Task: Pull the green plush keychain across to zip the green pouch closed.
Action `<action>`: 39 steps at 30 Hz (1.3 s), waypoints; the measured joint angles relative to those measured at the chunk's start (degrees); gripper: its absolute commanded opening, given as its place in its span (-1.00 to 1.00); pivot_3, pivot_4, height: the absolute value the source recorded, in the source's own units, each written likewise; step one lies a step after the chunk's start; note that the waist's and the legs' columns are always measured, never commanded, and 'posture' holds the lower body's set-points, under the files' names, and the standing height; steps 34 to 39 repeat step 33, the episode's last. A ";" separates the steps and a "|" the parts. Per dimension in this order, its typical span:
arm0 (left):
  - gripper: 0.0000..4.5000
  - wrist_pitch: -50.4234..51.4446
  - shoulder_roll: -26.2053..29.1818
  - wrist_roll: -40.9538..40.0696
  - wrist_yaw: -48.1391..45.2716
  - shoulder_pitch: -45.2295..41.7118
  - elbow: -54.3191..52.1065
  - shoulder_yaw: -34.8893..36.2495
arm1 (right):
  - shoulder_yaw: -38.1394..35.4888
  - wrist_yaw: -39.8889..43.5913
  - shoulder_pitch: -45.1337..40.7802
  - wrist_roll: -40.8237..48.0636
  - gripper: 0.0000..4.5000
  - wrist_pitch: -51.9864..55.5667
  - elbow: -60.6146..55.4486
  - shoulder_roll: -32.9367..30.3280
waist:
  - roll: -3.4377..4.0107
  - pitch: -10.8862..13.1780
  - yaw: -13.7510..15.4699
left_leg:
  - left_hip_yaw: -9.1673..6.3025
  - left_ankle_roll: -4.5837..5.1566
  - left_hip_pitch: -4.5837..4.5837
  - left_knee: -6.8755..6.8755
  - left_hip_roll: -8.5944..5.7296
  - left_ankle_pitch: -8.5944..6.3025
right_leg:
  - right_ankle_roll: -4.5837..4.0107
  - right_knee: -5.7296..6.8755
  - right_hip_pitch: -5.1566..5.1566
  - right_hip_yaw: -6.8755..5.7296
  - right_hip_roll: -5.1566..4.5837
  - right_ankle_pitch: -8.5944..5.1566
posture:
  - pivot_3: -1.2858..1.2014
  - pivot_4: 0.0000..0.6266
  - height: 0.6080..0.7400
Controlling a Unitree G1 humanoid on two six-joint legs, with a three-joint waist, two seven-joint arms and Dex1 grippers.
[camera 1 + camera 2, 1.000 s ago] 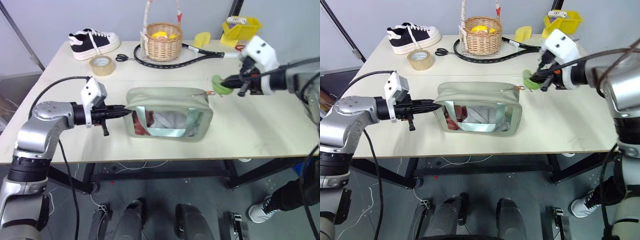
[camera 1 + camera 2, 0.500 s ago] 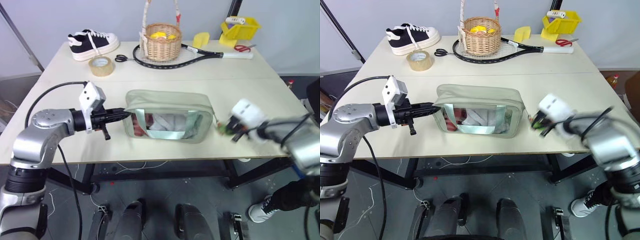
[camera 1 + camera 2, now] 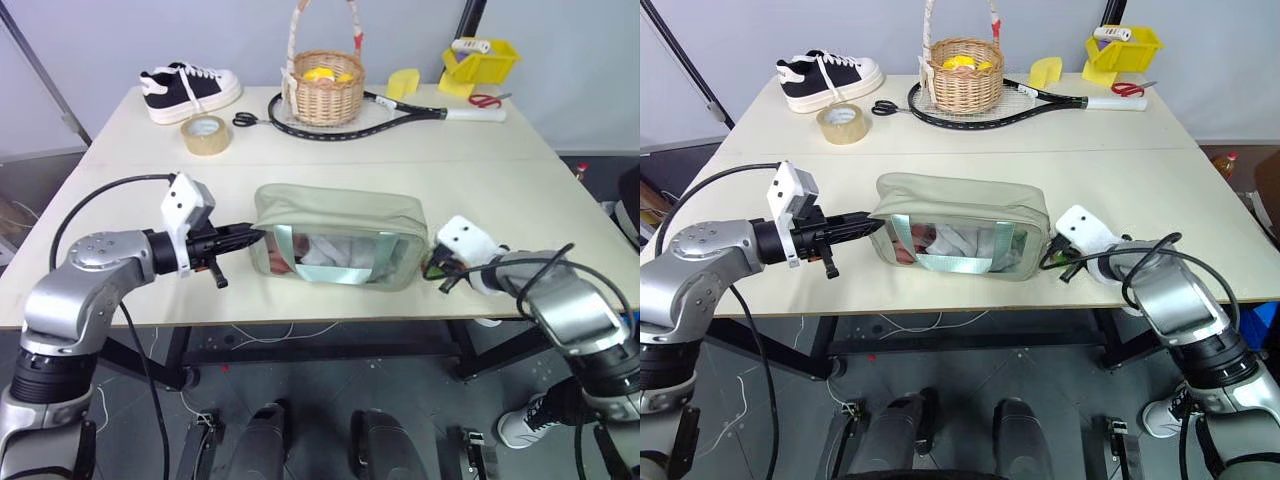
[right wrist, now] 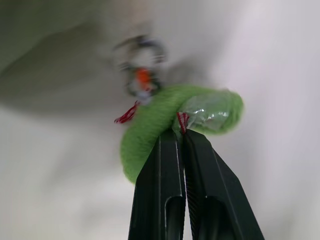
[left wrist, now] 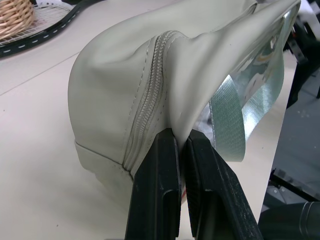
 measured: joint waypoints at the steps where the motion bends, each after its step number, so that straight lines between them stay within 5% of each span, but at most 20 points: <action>1: -1.00 0.35 0.05 -0.14 0.09 -0.01 -0.02 0.13 | -1.48 0.64 -1.26 1.05 -0.33 0.67 0.10 0.11 | 0.00 0.00 0.00 | 0.01 0.00 0.00 0.00 0.00 0.00 | 0.00 0.00 0.00 0.00 0.00 0.00 | 0.03 -0.52 0.75; 6: -1.00 0.98 0.21 -0.74 0.17 -0.03 -0.40 0.23 | -7.77 4.89 -6.25 6.91 0.80 3.97 -0.53 -0.35 | 0.00 0.00 -0.01 | 0.05 0.00 -0.02 -0.05 0.00 0.00 | 0.00 -0.01 -0.03 0.00 0.01 0.00 | 0.03 -0.52 0.75; 7: -1.00 1.12 0.22 -0.92 0.18 -0.03 -0.55 0.23 | -8.49 6.35 -6.50 8.32 0.80 4.15 -0.78 -1.09 | 0.00 0.01 0.08 | 0.05 0.00 -0.05 -0.05 0.00 0.00 | 0.00 -0.02 -0.05 -0.01 0.01 0.00 | 0.03 -0.52 0.75; 10: -0.49 2.18 0.34 -2.02 0.17 -0.16 -0.78 0.47 | -11.42 10.05 -7.15 11.95 0.82 4.23 -1.24 -3.12 | 0.01 0.01 0.12 | 0.06 0.01 -0.09 -0.05 -0.01 -0.01 | 0.00 -0.08 -0.07 0.00 -0.01 0.00 | 0.03 -0.52 0.75; 16: 0.87 3.68 3.85 -5.24 -3.38 -1.24 -0.41 1.04 | -15.00 15.90 -7.64 16.50 0.82 2.50 -1.52 -7.56 | 0.01 0.03 -0.02 | 0.06 0.01 -0.28 -0.06 0.00 -0.01 | -0.02 -0.08 -0.32 0.00 -0.01 0.01 | 0.03 -0.52 0.75; 17: 0.98 3.80 5.31 -5.42 -4.51 -2.44 0.46 1.49 | -15.54 17.32 -7.40 17.51 0.82 1.75 -1.78 -8.38 | 0.01 0.03 -0.01 | 0.05 0.01 -0.38 -0.05 0.00 -0.01 | -0.04 -0.08 -0.42 -0.01 0.00 0.02 | 0.03 -0.52 0.75; 26: 0.98 5.81 18.51 -10.03 -21.45 -8.98 10.07 4.10 | -21.04 27.46 -7.09 27.90 0.82 -0.89 -4.47 -11.22 | 0.10 0.09 0.05 | 0.11 0.01 -0.71 -0.05 0.02 -0.01 | -0.04 -0.10 -0.75 -0.06 -0.02 0.03 | 0.03 -0.52 0.75; 39: 0.98 5.25 18.84 -8.78 -24.16 -14.07 15.88 3.65 | -22.78 28.98 -1.72 29.56 0.82 -3.43 -6.72 -13.22 | 0.10 0.09 -0.05 | 0.38 0.06 -0.77 -0.07 0.14 -0.06 | -0.17 -0.48 -0.67 -0.31 -0.40 0.15 | 0.03 -0.52 0.75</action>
